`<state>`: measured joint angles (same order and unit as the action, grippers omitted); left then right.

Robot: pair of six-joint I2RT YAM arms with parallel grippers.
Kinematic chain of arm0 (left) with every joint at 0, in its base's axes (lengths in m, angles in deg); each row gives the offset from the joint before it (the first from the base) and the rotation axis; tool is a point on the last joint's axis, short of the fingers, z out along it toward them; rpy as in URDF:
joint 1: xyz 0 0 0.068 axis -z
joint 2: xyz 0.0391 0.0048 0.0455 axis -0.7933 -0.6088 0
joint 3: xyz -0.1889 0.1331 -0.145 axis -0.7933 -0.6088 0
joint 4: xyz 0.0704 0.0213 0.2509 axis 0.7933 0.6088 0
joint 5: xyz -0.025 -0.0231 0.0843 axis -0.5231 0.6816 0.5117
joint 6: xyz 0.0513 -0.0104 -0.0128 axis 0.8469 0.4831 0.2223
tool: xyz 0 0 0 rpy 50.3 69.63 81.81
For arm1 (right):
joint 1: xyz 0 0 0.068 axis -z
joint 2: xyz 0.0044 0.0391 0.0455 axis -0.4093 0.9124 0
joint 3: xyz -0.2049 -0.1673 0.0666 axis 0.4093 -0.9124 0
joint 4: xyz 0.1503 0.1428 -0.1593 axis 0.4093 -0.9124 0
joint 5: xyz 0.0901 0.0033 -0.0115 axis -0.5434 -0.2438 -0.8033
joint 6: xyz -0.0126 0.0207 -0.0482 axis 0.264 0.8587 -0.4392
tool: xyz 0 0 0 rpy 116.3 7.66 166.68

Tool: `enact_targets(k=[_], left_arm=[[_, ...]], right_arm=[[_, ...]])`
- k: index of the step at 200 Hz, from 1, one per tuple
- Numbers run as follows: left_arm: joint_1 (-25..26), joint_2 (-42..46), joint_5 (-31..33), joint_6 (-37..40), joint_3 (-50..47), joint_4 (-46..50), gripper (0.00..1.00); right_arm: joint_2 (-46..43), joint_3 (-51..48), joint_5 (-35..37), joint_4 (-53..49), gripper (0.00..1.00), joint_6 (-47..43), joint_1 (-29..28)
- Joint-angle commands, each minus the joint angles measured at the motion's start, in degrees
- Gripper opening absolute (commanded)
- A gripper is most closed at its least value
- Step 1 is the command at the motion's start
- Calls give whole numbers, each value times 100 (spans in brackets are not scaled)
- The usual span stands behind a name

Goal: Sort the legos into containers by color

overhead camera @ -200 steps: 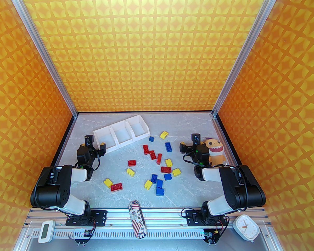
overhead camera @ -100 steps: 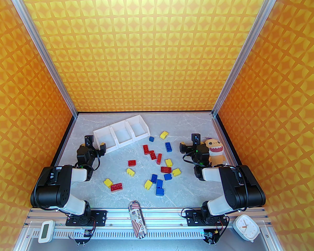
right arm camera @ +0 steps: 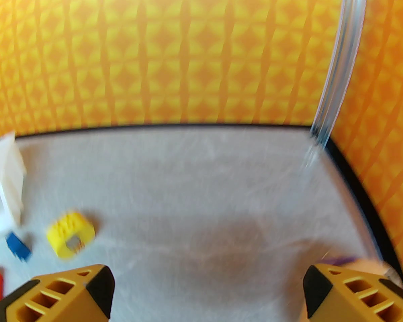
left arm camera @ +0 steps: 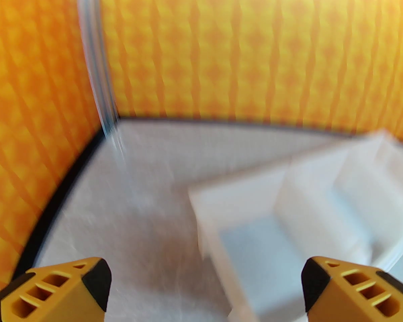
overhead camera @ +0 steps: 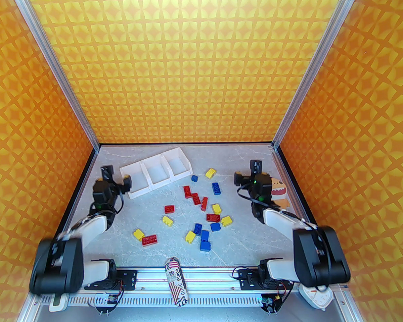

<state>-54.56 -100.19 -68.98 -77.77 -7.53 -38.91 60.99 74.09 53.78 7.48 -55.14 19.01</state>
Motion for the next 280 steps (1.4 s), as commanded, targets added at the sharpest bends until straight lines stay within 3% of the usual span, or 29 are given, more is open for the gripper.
enact_targets(k=[1,33,45,67,101,135,185,221,256,280], left_arm=[[264,822,475,-396,587,1336,99],[1054,1091,1020,-24,2028,2819,99],[1360,1043,1408,-249,2552,3288,99],[1579,722,1415,-959,3579,4480,99],[2133,163,1404,-956,4318,5415,99],[2357,-424,1402,-1076,4935,6355,99],[2583,-990,1262,-1353,5344,7407,99],[2844,-1221,1011,-2332,5279,8528,99],[3503,-1553,604,-3185,4787,8742,99],[3692,-2001,344,-3519,4618,8724,99]], right_arm=[[-430,583,473,-1310,99,166,-247],[-873,1305,400,-2238,98,712,-475],[-896,1675,287,-2749,99,931,-503],[-828,2325,-44,-3604,99,960,-648],[-575,2906,-442,-4369,97,904,-836],[-165,3291,-522,-4909,93,1057,-921],[418,3472,-706,-5268,87,1438,-1088],[822,3432,-829,-5377,84,1633,-1369],[1316,3623,-937,-5603,83,1787,-1727],[1539,3738,-877,-5707,82,1835,-2001]])
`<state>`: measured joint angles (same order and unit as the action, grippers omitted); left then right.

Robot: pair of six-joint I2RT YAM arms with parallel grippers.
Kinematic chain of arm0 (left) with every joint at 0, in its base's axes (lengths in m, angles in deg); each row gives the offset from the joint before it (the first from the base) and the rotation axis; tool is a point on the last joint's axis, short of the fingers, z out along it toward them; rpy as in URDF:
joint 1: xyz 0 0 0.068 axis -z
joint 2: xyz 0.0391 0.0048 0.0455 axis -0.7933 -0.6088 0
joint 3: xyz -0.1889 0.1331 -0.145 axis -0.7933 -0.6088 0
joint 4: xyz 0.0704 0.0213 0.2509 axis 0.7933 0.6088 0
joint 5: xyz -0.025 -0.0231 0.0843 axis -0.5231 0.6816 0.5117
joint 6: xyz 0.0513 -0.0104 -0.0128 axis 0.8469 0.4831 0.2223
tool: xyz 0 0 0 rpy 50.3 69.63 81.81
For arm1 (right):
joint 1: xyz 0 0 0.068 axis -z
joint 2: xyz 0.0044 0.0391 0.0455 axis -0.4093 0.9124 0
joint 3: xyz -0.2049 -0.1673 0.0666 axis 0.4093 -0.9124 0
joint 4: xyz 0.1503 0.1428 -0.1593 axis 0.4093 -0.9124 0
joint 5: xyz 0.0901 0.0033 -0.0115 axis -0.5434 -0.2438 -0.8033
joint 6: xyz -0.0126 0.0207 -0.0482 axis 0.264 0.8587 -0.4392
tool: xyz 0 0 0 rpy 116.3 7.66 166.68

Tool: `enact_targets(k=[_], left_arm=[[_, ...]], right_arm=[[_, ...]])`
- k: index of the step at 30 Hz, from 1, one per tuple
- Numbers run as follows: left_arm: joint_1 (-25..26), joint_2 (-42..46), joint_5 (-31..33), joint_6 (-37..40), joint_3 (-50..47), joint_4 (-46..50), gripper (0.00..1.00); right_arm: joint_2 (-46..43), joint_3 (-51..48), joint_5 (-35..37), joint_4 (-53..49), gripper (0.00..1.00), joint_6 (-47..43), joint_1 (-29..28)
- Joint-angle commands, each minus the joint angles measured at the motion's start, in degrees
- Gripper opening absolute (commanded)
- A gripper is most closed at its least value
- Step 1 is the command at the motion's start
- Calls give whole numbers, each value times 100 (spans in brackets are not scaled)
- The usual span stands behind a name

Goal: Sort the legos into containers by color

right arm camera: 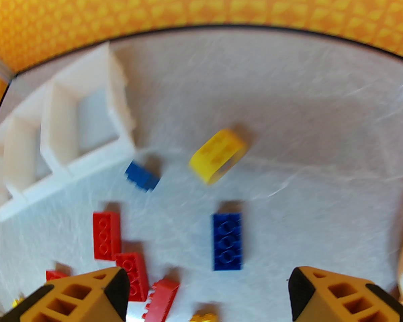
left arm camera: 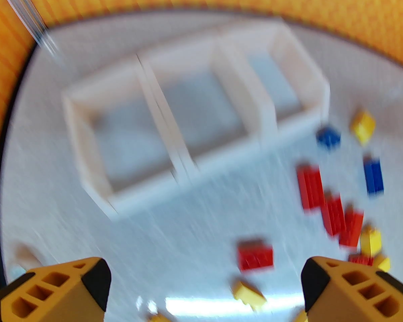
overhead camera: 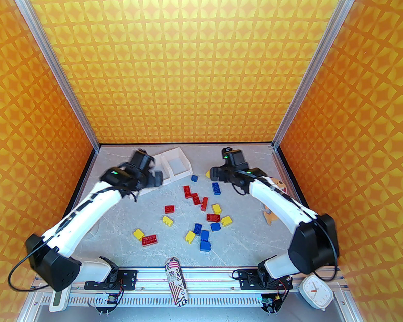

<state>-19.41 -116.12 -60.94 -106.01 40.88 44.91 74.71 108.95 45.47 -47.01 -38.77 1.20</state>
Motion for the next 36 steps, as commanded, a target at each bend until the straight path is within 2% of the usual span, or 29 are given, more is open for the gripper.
enact_targets(k=[1,8,17,30,36], left_arm=[[180,-427,-481,-699,-232,331,99],[258,-1162,-1336,-880,-556,-210,100],[348,-1848,-1470,-985,-601,-642,99],[367,-2677,-1496,-856,-170,-805,87],[371,-2918,-1500,-792,3,-712,75]], right_arm=[[165,250,-45,-259,82,204,-228],[230,199,-32,-345,82,374,-323],[97,75,32,-428,81,394,-323],[9,-1,230,-563,81,359,-323],[-6,-12,252,-567,80,368,-325]])
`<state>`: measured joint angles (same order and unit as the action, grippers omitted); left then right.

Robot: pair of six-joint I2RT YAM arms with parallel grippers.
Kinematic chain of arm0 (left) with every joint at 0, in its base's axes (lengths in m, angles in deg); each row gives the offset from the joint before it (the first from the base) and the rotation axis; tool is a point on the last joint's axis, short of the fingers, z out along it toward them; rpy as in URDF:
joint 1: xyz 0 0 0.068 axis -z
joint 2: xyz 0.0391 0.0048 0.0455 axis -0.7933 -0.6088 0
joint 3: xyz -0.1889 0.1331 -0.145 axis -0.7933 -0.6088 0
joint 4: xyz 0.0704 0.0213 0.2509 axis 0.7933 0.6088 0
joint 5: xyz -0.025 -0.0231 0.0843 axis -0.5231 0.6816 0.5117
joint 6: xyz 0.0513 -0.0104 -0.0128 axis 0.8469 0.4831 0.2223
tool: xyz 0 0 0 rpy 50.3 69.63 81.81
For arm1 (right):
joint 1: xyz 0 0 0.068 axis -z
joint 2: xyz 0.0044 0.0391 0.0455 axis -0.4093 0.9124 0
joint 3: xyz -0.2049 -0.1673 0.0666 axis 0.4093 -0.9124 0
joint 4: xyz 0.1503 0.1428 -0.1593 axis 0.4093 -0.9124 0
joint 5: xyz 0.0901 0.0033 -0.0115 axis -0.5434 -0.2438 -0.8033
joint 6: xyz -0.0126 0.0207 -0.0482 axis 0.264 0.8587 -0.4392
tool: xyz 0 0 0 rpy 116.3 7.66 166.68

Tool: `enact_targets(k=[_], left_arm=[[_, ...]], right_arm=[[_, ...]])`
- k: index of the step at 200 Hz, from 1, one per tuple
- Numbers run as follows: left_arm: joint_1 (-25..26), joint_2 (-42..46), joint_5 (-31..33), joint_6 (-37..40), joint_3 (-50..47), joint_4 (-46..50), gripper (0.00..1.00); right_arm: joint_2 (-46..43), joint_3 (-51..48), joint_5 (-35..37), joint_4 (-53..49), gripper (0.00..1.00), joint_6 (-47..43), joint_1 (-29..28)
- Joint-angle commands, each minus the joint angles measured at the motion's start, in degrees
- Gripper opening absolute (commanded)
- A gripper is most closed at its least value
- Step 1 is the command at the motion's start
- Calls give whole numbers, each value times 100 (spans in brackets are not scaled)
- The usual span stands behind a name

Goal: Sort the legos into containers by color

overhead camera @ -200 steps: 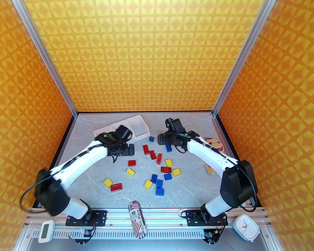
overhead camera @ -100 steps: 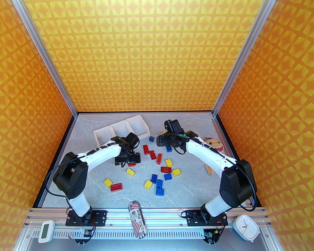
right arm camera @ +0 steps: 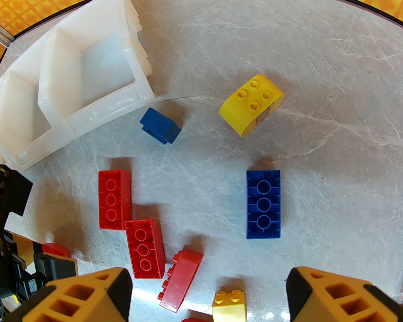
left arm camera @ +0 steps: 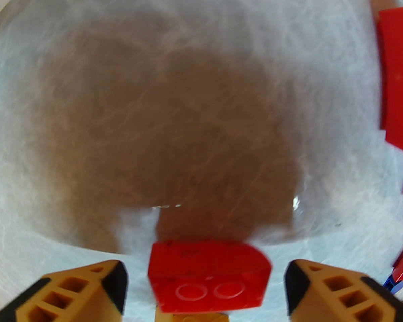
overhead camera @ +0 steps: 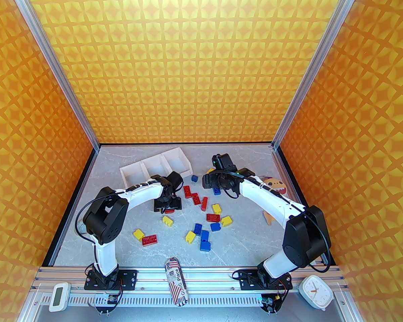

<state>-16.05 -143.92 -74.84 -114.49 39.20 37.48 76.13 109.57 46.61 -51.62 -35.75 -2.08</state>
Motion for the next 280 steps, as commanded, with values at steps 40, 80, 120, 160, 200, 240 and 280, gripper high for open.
enact_targets(k=[40,80,120,160,200,240,280], left_arm=[[49,-295,-111,105,257,198,62],[51,-260,-98,137,215,237,53],[56,-259,-49,216,419,375,45],[-6,-216,96,436,840,653,43],[-281,-137,354,768,1363,1018,42],[-1019,-53,810,1476,2019,1443,42],[-1839,-37,856,1812,2371,1393,42]], right_arm=[[-173,-108,168,-134,80,57,-1],[-179,-131,203,-121,80,50,4],[-99,-118,206,-87,80,67,4],[-89,-75,216,-92,79,48,5],[-177,-141,265,-97,79,40,0],[-318,-257,395,-198,79,5,4],[-533,-536,459,-135,80,35,4]])
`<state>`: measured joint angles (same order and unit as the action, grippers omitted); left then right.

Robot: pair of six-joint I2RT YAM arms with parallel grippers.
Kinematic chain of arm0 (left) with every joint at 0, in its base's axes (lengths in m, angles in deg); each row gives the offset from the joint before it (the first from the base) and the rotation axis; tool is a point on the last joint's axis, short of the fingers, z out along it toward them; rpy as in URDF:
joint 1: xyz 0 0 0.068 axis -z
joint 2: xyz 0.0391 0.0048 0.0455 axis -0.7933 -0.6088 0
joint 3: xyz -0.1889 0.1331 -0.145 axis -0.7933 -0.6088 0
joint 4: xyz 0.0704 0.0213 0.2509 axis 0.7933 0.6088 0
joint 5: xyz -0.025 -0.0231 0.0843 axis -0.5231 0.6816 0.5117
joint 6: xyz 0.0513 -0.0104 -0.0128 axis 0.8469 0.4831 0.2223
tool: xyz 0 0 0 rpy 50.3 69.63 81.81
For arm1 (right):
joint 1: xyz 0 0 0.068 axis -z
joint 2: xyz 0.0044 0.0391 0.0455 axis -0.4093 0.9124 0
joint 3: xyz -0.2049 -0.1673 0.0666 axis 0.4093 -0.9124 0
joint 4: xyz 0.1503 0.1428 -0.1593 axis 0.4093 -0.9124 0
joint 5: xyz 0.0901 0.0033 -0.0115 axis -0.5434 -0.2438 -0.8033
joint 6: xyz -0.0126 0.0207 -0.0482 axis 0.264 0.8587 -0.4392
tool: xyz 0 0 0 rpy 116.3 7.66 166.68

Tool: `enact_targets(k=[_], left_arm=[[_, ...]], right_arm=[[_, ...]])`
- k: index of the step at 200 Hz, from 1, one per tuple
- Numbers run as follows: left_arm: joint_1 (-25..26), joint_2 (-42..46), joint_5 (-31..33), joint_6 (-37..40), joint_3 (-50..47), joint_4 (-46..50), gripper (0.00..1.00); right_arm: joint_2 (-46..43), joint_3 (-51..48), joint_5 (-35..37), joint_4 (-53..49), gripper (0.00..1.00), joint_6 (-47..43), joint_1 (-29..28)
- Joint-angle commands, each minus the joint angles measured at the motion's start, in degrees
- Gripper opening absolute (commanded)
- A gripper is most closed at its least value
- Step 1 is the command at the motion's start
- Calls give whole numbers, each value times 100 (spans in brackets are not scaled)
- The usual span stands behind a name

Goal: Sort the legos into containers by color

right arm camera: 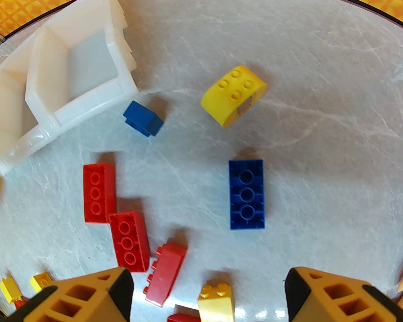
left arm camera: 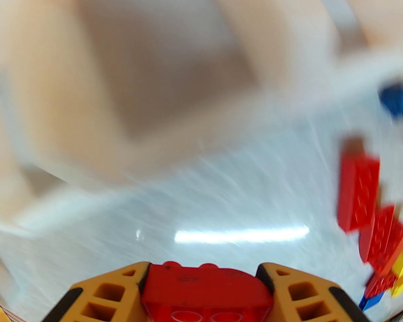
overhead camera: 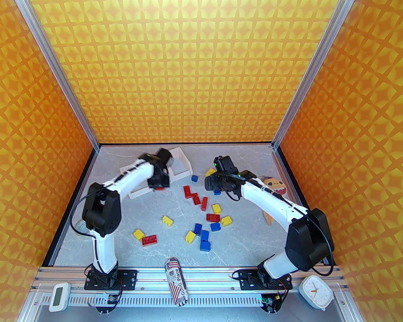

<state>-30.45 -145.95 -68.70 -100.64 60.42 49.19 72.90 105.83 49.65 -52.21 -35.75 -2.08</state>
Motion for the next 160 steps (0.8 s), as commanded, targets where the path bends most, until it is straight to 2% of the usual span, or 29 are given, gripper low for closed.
enact_targets(k=[1,54,93,136,160], left_arm=[[-405,165,241,432,253,215,42],[-1129,-227,248,596,718,184,42],[-1401,-484,247,752,968,209,44],[-1540,-526,243,782,1015,112,64],[-1545,-413,164,759,1015,131,70]], right_arm=[[-213,-169,155,-75,80,33,5],[-172,-141,47,-98,80,39,5],[-216,-168,-23,-99,80,23,5],[-205,-142,-112,-117,79,-1,5],[-185,-148,-111,-108,79,-28,5]])
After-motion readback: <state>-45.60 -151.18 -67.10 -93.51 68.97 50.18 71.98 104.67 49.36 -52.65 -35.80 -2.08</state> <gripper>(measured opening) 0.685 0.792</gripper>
